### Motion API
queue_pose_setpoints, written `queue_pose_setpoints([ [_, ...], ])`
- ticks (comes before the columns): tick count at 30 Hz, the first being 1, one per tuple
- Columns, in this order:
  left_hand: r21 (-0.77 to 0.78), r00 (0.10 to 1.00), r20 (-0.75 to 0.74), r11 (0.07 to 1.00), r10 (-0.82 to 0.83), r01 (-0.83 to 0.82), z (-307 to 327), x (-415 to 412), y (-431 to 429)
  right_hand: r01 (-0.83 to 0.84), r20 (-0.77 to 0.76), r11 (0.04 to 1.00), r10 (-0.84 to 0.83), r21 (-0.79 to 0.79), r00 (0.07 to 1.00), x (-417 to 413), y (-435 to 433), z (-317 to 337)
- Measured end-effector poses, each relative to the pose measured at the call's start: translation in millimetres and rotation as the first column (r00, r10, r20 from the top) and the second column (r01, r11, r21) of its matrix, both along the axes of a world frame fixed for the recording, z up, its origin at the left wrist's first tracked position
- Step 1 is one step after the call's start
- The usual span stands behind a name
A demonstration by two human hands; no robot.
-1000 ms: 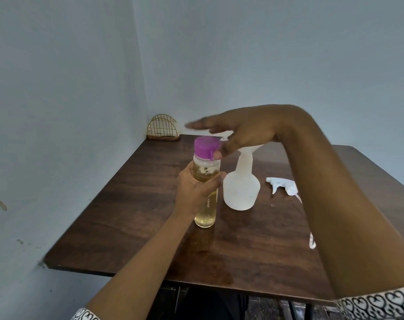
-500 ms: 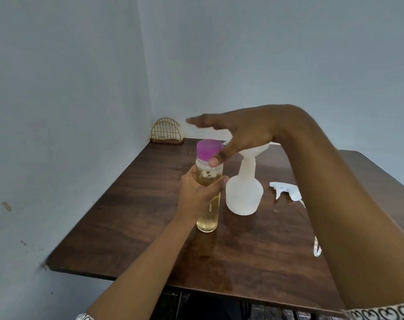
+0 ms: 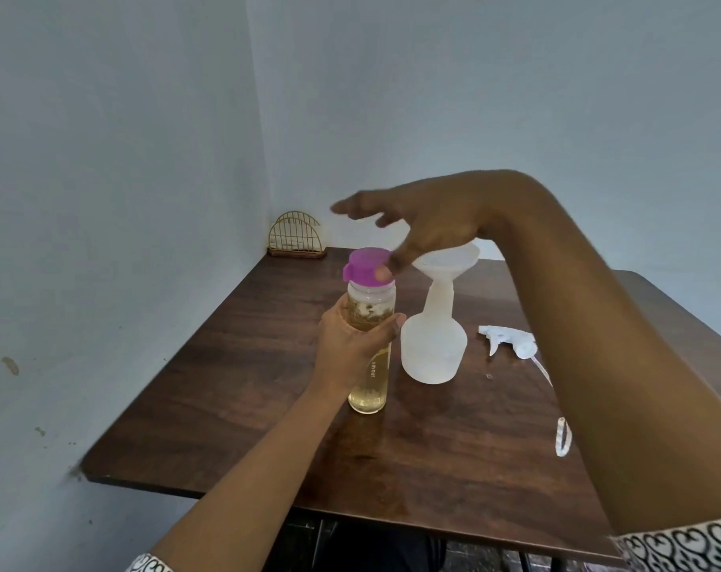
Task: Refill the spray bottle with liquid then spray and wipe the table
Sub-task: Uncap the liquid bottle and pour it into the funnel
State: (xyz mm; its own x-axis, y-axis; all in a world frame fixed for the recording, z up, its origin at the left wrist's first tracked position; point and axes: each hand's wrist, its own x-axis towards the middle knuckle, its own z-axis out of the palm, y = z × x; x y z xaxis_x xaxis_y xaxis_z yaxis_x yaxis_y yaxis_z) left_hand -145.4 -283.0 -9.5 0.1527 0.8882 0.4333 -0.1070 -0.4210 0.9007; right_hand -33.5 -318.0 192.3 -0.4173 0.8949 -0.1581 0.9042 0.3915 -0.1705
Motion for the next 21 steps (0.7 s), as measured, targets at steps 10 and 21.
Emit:
queue_pose_setpoints([
  [10,-0.003,0.999,0.053,1.000,0.002,-0.002,1,0,-2,0.213,0.207,0.927,-0.284,0.309,0.936,-34,12,-18],
  [21,-0.027,0.999,0.054,1.000,-0.007,0.009,4,1,-5,0.310,0.184,0.938,-0.336,0.156,0.924,-30,5,-4],
])
